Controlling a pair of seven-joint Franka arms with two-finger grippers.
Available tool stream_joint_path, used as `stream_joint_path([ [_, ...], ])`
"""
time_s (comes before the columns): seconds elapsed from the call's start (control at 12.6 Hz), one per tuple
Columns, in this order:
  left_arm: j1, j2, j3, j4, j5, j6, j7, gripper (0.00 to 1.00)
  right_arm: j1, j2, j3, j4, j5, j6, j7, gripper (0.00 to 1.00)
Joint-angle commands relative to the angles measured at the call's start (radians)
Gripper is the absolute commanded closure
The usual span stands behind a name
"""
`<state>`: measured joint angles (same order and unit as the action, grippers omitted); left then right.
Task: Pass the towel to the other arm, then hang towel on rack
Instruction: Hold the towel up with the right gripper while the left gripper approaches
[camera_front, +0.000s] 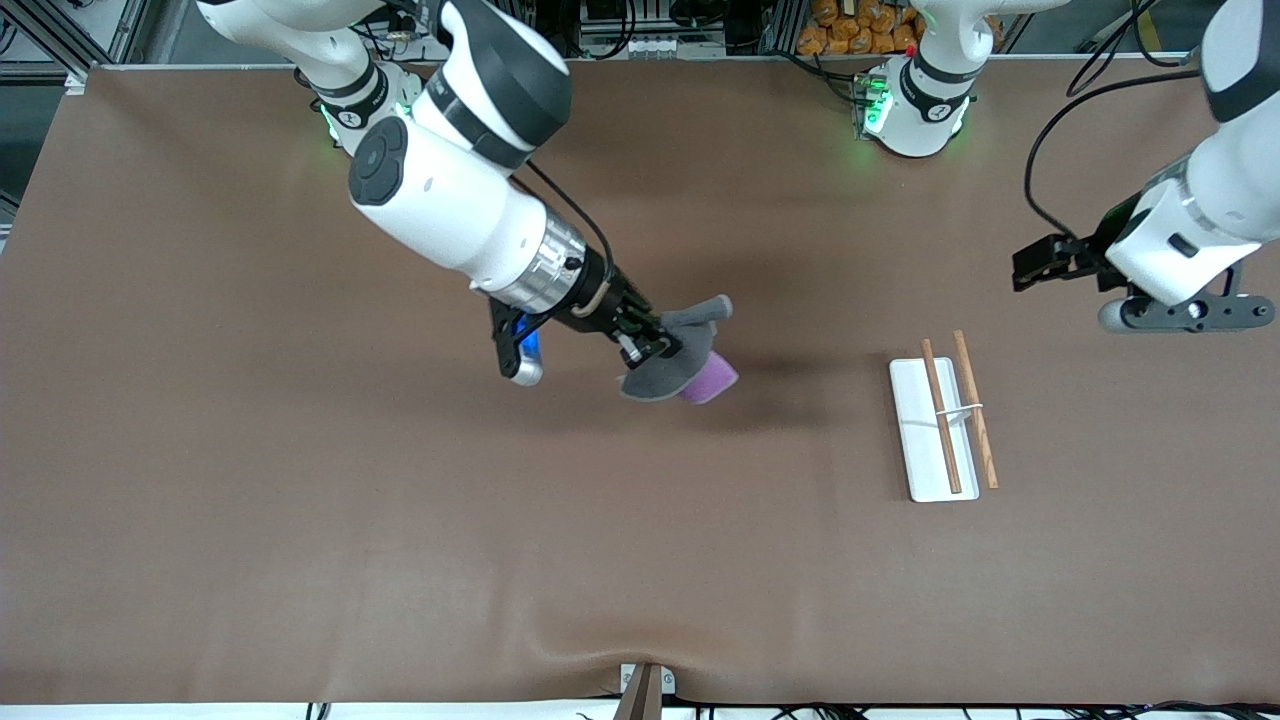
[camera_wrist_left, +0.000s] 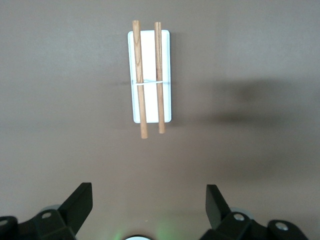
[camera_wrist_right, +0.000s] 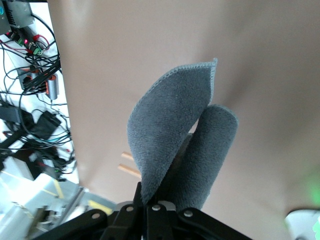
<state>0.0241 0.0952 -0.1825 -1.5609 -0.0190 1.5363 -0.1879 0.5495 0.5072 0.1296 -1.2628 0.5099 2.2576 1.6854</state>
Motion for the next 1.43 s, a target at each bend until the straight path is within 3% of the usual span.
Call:
stream_joint_path([
  [0.0,-0.007,0.030,-0.018,0.012,-0.047,0.025,-0.144,0.00,0.020,0.013,-0.013,0.042,0.053,0.040,0.178,1.00],
  [0.24,-0.012,0.052,-0.018,0.012,-0.114,0.073,-0.237,0.00,0.058,0.048,-0.013,0.078,0.053,0.176,0.385,1.00],
  [0.79,-0.023,0.119,-0.018,0.071,-0.286,0.123,-0.609,0.00,0.144,0.137,-0.021,0.098,0.048,0.462,0.624,1.00],
  [1.35,-0.044,0.188,-0.019,0.091,-0.420,0.197,-0.848,0.00,0.165,0.152,-0.021,0.097,0.047,0.490,0.700,1.00],
])
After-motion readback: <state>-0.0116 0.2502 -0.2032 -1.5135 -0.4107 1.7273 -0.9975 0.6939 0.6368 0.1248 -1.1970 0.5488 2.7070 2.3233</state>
